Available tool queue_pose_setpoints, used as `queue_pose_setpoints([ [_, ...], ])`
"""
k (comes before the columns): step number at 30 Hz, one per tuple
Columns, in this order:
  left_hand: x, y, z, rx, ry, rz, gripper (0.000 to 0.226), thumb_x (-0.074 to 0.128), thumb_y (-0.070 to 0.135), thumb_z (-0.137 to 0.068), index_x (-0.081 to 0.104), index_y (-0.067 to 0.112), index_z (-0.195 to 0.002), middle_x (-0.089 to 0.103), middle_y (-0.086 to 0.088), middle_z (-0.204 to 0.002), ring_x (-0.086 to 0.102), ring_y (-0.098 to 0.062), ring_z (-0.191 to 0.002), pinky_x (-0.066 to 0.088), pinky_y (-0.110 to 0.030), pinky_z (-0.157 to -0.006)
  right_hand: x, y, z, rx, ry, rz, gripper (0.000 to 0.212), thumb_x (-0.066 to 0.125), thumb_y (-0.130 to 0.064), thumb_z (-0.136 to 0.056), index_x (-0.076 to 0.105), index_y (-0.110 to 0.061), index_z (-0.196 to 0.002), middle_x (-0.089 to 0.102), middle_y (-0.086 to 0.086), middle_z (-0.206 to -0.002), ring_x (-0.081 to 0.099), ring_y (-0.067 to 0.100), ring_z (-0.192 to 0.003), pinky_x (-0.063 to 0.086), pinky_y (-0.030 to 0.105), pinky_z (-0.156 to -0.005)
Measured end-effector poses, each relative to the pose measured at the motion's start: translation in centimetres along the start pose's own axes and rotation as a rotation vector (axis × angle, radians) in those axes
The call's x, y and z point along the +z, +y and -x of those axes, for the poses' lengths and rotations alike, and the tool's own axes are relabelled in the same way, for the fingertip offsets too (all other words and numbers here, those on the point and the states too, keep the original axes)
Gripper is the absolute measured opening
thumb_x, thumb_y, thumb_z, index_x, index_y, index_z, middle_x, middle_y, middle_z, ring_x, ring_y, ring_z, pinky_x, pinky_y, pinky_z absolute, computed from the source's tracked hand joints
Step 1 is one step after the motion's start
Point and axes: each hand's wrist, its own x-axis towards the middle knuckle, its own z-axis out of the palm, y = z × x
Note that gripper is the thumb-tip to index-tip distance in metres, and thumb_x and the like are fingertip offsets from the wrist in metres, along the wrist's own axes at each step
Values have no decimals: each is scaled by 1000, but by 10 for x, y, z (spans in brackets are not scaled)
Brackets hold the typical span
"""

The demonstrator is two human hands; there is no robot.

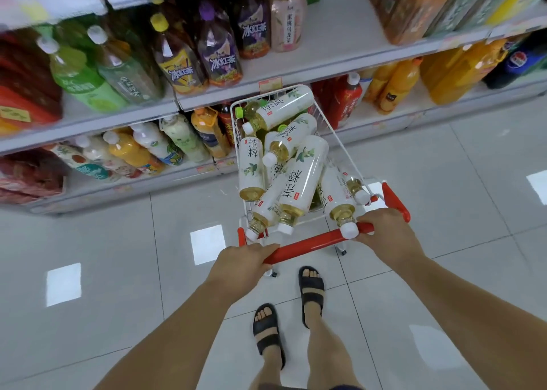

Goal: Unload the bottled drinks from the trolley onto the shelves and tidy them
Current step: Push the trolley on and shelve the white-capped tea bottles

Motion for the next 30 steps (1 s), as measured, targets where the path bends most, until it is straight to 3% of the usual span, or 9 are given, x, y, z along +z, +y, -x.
queue_pose_setpoints([
  [6, -8, -4, -8, -43, 12, 20, 40, 38, 38, -99, 34, 36, -139, 60, 7, -116, 59, -18, -97, 45, -29, -80, -30, -16, -23, -16, -141, 191, 27, 64, -51, -80, 66, -26, -88, 57, -9, -71, 56, 10, -70, 36, 17, -59],
  [8, -8, -4, -10, -56, 8, 25, 40, 38, 38, -99, 34, 36, -139, 59, 7, -119, 58, -17, -101, 44, -29, -84, -38, -22, -27, 13, -179, 190, 43, 64, -55, -78, 59, -29, -111, 62, -8, -91, 58, 13, -87, 44, 22, -71],
  [10, -9, -1, -11, -86, -6, 57, 39, 39, 37, -99, 37, 35, -137, 58, 7, -121, 57, -17, -104, 42, -29, -89, -43, -22, -26, -29, -162, 194, 72, 66, -59, -74, 39, -30, -133, 58, -5, -121, 57, 17, -109, 48, 31, -83],
  [13, -12, 5, -15, -191, -54, 109, 40, 43, 39, -97, 39, 35, -137, 57, 7, -127, 53, -16, -116, 30, -35, -107, -44, -23, -19, -187, -230, 222, 96, 68, -56, -72, 10, -34, -146, 25, -3, -151, 51, 16, -120, 50, 26, -80],
  [15, -17, 10, -22, -298, 11, 114, 47, 42, 52, -93, 40, 34, -137, 55, 10, -130, 50, -13, -121, 21, -38, -113, -40, -24, -15, -304, -256, 199, 99, 69, -54, -74, 4, -37, -147, 8, -4, -155, 55, 15, -116, 49, 20, -73],
  [18, -27, 21, -38, -424, 183, 157, 54, 38, 63, -88, 44, 31, -131, 61, 11, -122, 58, -12, -109, 30, -32, -99, -31, -24, -15, -296, -181, -19, 89, 72, -45, -75, 19, -32, -145, 12, -2, -154, 48, 16, -124, 49, 22, -84],
  [22, -25, 35, -64, -499, 84, 400, 52, 43, 56, -91, 43, 25, -133, 58, 1, -128, 56, -19, -114, 43, -34, -95, -23, -27, -18, -187, -148, -271, 77, 76, -21, -76, 33, -26, -139, 24, 0, -148, 41, 18, -129, 39, 21, -96],
  [25, -24, 42, -74, -530, 114, 625, 47, 49, 46, -92, 47, 19, -131, 58, -5, -129, 57, -22, -112, 51, -36, -88, -24, -30, -16, -140, -28, -376, 61, 71, -6, -76, 46, -20, -130, 36, 1, -139, 45, 18, -124, 34, 8, -90],
  [30, -65, 50, -68, -544, 442, 691, 34, 50, 36, -94, 57, 17, -121, 63, 0, -83, 58, -16, -76, 41, -23, -60, -58, -33, -36, -85, 182, -506, 37, 67, 0, -73, 65, -12, -108, 57, 4, -120, 51, 11, -103, 32, -2, -82],
])
